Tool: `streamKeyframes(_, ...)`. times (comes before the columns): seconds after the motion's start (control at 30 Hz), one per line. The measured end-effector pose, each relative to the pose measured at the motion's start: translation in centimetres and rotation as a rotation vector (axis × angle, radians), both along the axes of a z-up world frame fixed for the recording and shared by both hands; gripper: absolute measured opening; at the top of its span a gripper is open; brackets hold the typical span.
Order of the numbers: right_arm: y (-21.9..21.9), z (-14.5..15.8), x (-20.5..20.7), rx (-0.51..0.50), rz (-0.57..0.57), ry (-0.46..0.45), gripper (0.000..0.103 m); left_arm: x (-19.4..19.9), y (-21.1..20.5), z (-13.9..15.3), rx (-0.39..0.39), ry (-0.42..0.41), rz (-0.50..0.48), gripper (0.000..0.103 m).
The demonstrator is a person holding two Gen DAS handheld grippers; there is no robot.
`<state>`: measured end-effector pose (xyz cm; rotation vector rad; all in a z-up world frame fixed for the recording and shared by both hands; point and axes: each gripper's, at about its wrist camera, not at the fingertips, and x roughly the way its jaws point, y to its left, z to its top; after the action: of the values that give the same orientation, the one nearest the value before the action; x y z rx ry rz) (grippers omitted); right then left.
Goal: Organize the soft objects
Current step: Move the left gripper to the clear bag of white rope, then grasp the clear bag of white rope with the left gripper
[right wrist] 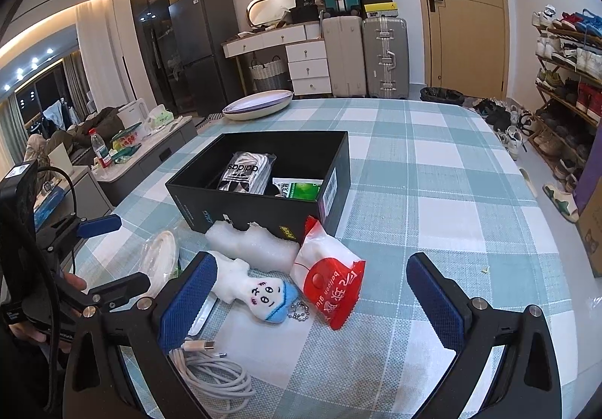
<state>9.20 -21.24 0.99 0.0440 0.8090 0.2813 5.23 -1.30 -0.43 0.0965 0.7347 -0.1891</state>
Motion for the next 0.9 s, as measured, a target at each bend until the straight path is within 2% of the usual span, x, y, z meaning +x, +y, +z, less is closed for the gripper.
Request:
streamKeyframes(0.3,0.2,-0.4,0.1,-0.007,0.001,0.003,0.102,2.6,1.4,-0.9,-0.097,0.081,0.127,0.103)
streamKeyframes(0.53,0.3,-0.6,0.1,-0.012,-0.002,0.008,0.102,3.9,1.1,-1.7,-0.073,0.122,0.152,0.103)
streamKeyframes(0.9,0.4,-0.6,0.2,-0.024,-0.005,0.010,0.102,3.1,1.4,-2.6,-0.017,0.164,0.139,0.103)
